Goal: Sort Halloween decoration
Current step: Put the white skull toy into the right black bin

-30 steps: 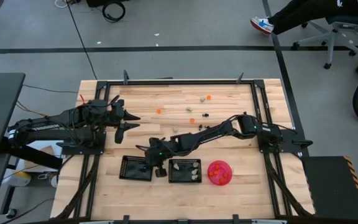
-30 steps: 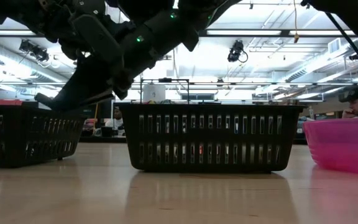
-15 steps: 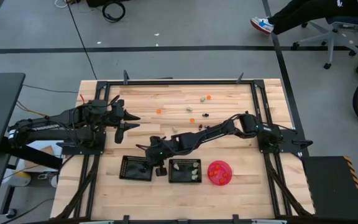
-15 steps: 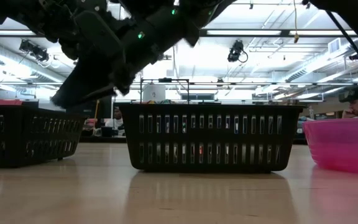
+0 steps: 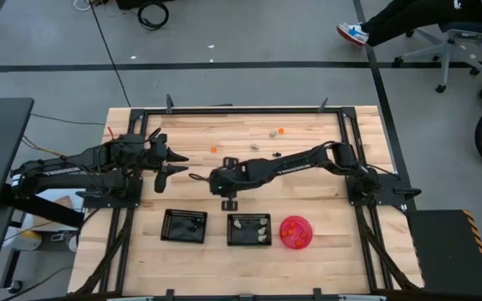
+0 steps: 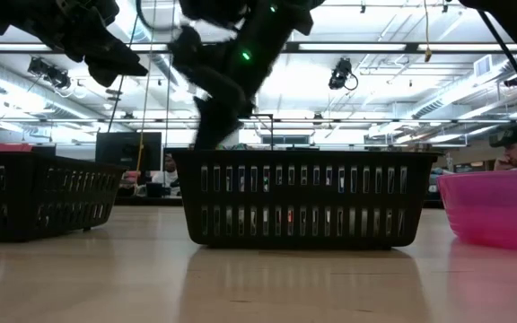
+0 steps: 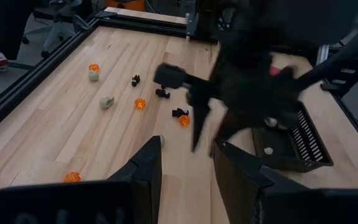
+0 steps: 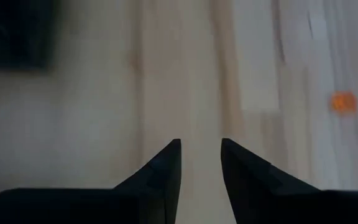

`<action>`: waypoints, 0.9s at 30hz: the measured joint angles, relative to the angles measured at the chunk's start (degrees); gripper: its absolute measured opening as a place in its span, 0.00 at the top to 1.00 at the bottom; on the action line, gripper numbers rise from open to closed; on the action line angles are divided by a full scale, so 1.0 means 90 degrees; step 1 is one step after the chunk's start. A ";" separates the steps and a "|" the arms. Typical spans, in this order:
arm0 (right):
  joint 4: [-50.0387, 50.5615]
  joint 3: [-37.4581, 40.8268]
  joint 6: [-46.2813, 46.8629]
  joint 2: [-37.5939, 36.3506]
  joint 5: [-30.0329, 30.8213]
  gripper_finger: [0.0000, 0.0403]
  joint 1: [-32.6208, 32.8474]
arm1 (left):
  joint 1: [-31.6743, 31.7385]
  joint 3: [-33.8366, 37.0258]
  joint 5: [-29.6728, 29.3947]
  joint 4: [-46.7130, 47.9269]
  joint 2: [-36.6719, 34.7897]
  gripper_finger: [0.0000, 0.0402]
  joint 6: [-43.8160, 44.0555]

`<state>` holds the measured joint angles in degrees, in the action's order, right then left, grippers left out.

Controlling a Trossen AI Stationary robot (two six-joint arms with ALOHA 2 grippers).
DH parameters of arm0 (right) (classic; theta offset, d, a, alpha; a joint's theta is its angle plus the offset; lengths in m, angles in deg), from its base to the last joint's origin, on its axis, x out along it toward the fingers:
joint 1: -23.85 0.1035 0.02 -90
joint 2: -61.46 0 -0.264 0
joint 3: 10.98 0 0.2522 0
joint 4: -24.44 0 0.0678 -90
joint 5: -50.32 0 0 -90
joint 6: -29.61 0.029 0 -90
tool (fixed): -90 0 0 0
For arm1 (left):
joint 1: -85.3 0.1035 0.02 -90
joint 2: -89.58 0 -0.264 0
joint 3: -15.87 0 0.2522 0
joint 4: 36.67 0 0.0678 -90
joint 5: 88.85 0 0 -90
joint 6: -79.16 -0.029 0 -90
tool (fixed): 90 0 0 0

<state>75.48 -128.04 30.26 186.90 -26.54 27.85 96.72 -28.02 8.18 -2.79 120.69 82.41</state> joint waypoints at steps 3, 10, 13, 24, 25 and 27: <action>0.0384 0.0021 0.0141 0.0000 0.0135 0.71 -0.0167 | 0.0001 0.0000 0.0000 0.0007 0.0000 0.71 0.0000; 0.0867 0.0086 0.0422 0.0000 0.0157 0.69 -0.0469 | 0.0000 0.0000 0.0000 0.0012 0.0000 0.71 0.0000; 0.1007 0.0089 0.0383 0.0000 0.0159 0.65 -0.0558 | 0.0000 0.0000 0.0000 0.0012 -0.0002 0.71 0.0000; 0.0462 0.0705 0.0431 0.0000 0.0215 0.44 -0.0757 | 0.0001 0.0000 0.0000 0.0010 0.0000 0.71 0.0000; 0.0403 0.0799 0.0434 0.0002 0.0208 0.43 -0.0767 | 0.0002 -0.0001 -0.0001 0.0010 0.0000 0.71 0.0000; 0.0113 0.0949 0.0434 0.0002 0.0201 0.43 -0.0790 | 0.0001 0.0000 0.0000 0.0010 0.0000 0.71 0.0000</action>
<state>76.50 -119.50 34.16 186.93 -24.74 20.75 96.73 -28.02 8.18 -2.70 120.69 82.41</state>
